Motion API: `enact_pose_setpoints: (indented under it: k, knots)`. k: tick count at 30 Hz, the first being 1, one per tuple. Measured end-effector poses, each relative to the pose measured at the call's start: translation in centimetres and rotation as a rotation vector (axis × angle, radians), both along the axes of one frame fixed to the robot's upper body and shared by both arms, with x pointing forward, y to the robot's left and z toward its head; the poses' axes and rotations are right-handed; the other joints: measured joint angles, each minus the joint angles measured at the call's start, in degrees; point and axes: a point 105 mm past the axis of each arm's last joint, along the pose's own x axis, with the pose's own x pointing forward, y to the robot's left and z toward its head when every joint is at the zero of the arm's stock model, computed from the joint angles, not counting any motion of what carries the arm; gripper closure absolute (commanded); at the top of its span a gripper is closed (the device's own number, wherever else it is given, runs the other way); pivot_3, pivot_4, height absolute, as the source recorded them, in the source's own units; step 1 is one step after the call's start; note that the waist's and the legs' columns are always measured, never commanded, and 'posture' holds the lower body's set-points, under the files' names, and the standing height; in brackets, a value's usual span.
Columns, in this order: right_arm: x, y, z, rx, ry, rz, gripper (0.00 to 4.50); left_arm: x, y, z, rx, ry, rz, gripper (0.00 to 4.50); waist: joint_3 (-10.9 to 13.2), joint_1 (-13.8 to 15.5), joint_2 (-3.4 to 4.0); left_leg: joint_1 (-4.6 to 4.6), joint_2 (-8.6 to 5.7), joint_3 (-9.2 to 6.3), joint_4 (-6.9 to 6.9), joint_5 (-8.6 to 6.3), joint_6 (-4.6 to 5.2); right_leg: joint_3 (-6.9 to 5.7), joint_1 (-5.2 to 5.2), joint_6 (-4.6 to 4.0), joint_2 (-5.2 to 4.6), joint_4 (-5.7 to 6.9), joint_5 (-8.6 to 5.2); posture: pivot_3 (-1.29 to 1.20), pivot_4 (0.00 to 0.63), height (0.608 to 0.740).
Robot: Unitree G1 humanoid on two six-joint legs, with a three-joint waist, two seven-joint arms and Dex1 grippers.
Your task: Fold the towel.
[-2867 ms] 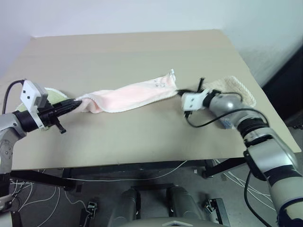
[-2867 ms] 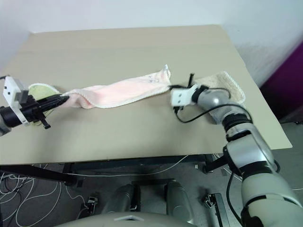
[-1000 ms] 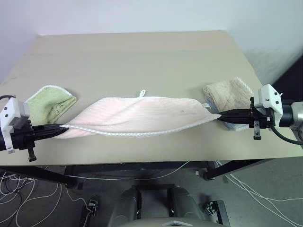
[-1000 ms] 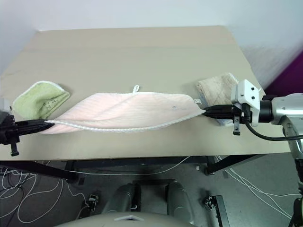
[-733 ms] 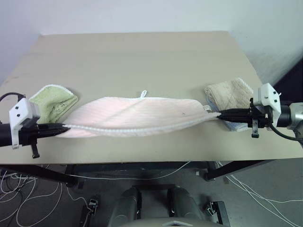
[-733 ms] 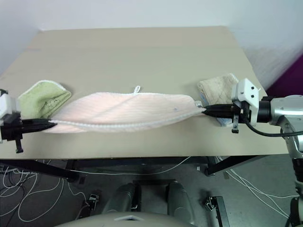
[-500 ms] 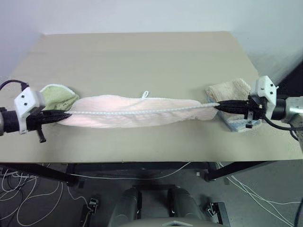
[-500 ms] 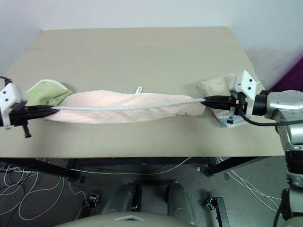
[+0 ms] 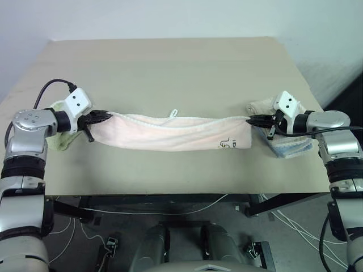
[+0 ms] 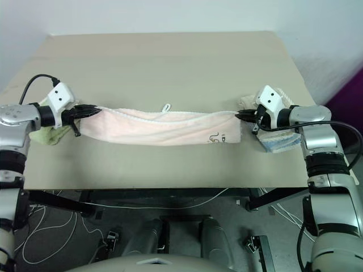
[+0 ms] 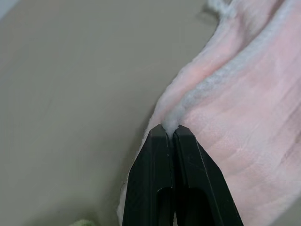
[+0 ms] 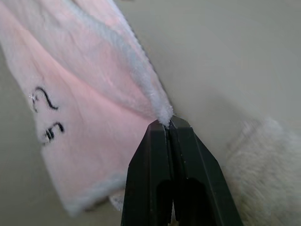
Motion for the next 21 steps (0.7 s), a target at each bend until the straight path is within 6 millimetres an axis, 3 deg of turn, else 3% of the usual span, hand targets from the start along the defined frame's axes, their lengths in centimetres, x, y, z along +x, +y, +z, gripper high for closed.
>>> enact_pose_setpoints:
  k: [6,18,21]
  knots:
    - [0.7,-0.8,-0.8,-0.021,0.0,-0.041,4.48,1.1,0.9,-0.9,0.05,-0.011,0.075,4.5,0.0,-0.08,0.0,0.0,0.0,-0.01,0.0,0.0,0.0,0.0,-0.02,0.0,0.01,0.02,0.0,0.0,0.15,0.74]
    - [1.2,0.2,-1.7,-0.023,-0.01,-0.035,4.48,2.2,0.9,-2.2,0.078,-0.031,0.147,4.5,0.0,-0.1,-0.01,-0.01,-0.01,-0.02,0.01,0.0,0.0,0.0,-0.02,0.01,0.0,0.05,0.0,0.0,0.15,0.74]
    - [1.2,0.3,-1.7,-0.022,-0.011,-0.035,3.86,2.2,0.9,-2.4,0.074,-0.028,0.157,3.85,0.0,-0.11,-0.01,-0.01,-0.01,-0.02,0.01,0.0,0.0,0.0,-0.02,0.01,0.0,0.05,0.0,0.0,0.15,0.74]
